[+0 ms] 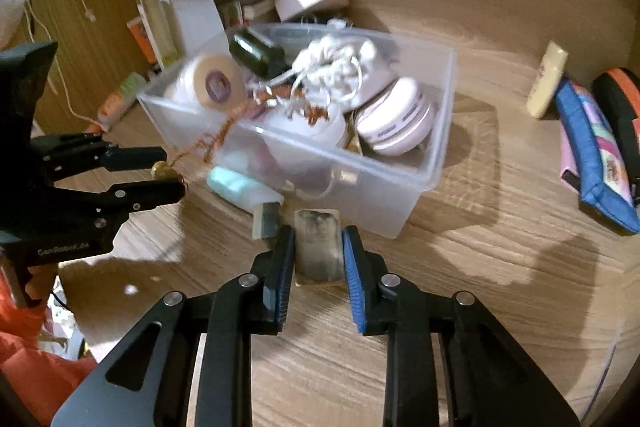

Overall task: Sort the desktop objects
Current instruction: 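Grasp the yellow gourd ornament with the left tool while the right tool grasps the small grey block, then carry the gourd ornament and grey block into the clear box and release both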

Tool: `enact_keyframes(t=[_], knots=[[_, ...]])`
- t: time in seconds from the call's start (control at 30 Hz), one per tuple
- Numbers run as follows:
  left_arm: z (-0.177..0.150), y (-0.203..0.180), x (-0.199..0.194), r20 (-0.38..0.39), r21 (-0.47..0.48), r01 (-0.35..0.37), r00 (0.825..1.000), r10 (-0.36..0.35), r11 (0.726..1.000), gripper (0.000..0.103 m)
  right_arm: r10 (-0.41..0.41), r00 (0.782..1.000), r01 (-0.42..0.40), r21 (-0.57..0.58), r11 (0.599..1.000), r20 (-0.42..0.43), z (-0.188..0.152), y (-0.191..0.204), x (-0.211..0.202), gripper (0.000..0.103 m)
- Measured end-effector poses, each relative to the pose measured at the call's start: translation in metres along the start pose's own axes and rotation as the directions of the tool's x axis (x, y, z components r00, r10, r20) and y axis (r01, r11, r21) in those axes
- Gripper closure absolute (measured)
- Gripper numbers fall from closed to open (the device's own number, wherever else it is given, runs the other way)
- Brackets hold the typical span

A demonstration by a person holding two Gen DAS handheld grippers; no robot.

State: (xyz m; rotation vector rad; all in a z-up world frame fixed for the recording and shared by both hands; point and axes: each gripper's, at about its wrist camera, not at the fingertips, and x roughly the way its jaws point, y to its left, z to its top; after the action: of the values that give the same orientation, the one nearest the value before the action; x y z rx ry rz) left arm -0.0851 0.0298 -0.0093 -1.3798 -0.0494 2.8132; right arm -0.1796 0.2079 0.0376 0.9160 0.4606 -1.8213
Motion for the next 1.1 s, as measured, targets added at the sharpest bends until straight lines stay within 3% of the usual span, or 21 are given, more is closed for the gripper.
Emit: enact_keyframes(t=[0.43, 0.7, 0.93, 1.1], knots=[[0.035, -0.003, -0.037, 0.136, 0.023, 0.045, 0.99, -0.048, 0.999, 0.06, -0.032, 0.988, 0.026, 0.038, 0.999, 0.152, 0.025, -0.012, -0.052, 0.081], [0.059, -0.003, -0.058, 0.226, 0.005, 0.05, 0.973, -0.05, 0.999, 0.06, -0.059, 0.97, 0.058, 0.011, 0.998, 0.237, 0.044, -0.013, -0.072, 0.081], [0.071, 0.002, -0.066, 0.274, -0.023, 0.062, 0.96, -0.054, 0.998, 0.06, -0.035, 0.966, 0.031, 0.018, 0.999, 0.258, 0.053, -0.017, -0.071, 0.081], [0.078, 0.002, -0.057, 0.269, -0.023, 0.049, 0.962, -0.041, 0.999, 0.061, -0.016, 0.968, 0.012, 0.016, 1.0, 0.25, 0.058, -0.017, -0.063, 0.081]])
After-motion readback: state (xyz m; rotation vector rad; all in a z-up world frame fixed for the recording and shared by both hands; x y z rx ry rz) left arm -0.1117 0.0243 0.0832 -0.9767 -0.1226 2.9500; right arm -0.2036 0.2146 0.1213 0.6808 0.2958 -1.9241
